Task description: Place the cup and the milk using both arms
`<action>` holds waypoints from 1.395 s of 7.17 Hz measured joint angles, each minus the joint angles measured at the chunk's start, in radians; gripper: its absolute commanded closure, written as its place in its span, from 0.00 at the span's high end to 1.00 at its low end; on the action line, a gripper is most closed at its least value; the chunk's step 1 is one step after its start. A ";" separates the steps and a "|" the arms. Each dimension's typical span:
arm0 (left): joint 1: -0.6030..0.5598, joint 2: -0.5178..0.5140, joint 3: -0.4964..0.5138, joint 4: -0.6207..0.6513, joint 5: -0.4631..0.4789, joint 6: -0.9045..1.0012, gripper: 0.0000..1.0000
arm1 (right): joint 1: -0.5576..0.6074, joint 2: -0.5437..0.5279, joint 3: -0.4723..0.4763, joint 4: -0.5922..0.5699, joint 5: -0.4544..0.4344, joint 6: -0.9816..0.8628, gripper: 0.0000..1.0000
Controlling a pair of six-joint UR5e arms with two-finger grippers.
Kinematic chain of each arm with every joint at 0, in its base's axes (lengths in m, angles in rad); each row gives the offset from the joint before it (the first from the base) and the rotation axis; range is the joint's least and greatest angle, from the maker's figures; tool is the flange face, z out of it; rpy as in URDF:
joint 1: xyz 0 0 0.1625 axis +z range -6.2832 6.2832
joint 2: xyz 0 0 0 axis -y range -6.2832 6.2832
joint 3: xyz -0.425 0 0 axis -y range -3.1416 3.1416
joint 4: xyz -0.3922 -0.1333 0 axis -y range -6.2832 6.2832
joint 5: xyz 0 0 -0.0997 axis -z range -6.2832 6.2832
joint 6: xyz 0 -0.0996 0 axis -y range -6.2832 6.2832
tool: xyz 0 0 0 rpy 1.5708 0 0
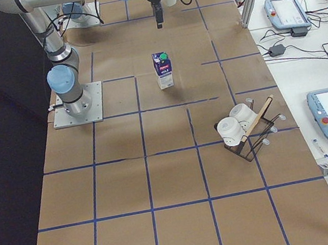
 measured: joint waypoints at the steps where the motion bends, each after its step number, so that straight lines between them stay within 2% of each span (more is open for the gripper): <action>1: -0.070 -0.086 0.106 -0.004 0.000 -0.054 0.00 | 0.000 0.000 0.000 0.001 0.000 0.000 1.00; 3: -0.164 -0.244 0.303 -0.060 0.003 -0.105 0.00 | 0.000 0.001 0.000 0.001 0.000 0.000 1.00; 4: -0.186 -0.298 0.367 -0.093 0.004 -0.110 0.00 | -0.001 0.000 0.000 0.001 0.000 0.000 1.00; 8: -0.200 -0.361 0.419 -0.121 0.002 -0.130 0.07 | 0.000 0.001 0.000 0.001 0.000 0.000 1.00; 9: -0.201 -0.363 0.419 -0.124 0.001 -0.132 0.36 | 0.000 0.000 0.000 0.001 0.000 0.000 1.00; 10: -0.201 -0.364 0.419 -0.129 0.002 -0.131 0.46 | 0.000 0.000 0.000 0.000 0.000 0.000 1.00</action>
